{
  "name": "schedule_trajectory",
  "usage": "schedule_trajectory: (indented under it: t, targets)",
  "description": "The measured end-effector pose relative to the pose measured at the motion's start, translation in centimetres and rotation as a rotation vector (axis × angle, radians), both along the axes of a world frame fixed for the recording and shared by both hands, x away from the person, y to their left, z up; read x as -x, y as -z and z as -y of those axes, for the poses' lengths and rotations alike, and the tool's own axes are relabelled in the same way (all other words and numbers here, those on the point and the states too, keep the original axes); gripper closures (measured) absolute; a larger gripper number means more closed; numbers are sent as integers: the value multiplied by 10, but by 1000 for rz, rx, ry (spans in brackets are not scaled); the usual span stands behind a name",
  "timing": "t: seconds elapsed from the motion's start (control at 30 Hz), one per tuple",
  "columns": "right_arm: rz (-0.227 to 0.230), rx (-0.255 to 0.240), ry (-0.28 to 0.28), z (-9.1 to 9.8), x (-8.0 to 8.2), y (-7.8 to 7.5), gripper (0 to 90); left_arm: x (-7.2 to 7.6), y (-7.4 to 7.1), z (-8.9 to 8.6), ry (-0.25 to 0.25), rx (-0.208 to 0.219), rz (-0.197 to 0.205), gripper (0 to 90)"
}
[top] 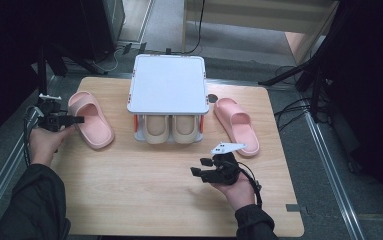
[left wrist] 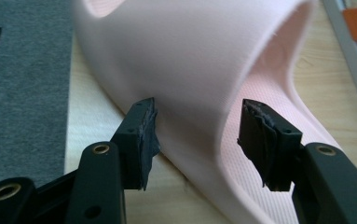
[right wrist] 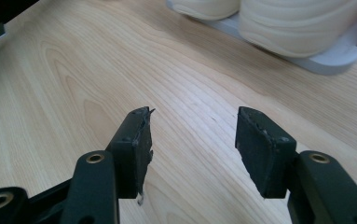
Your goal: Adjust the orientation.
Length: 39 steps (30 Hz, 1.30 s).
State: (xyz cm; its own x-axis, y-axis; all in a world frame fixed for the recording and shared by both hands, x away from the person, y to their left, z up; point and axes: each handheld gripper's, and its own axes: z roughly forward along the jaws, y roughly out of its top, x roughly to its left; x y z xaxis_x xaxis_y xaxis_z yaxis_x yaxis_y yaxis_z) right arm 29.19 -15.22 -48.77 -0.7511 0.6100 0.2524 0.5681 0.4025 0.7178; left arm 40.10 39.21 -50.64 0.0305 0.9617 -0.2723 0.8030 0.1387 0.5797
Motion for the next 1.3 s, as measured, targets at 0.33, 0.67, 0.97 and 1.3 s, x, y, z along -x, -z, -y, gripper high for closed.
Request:
schedule_trajectory:
  t: [0.33,0.67,0.97,1.3]
  targets:
    - [-3,-6,59,16,6,0,463,-6,1,-9,-35,4,6,633]
    - [-5,-22,74,20,4,-1,463,-3,-3,-13,-23,12,-13,843]
    - [0,-38,86,24,3,-4,462,9,-18,-7,-4,47,10,845]
    - [8,-62,87,23,-7,-9,462,46,-34,10,64,42,23,845]
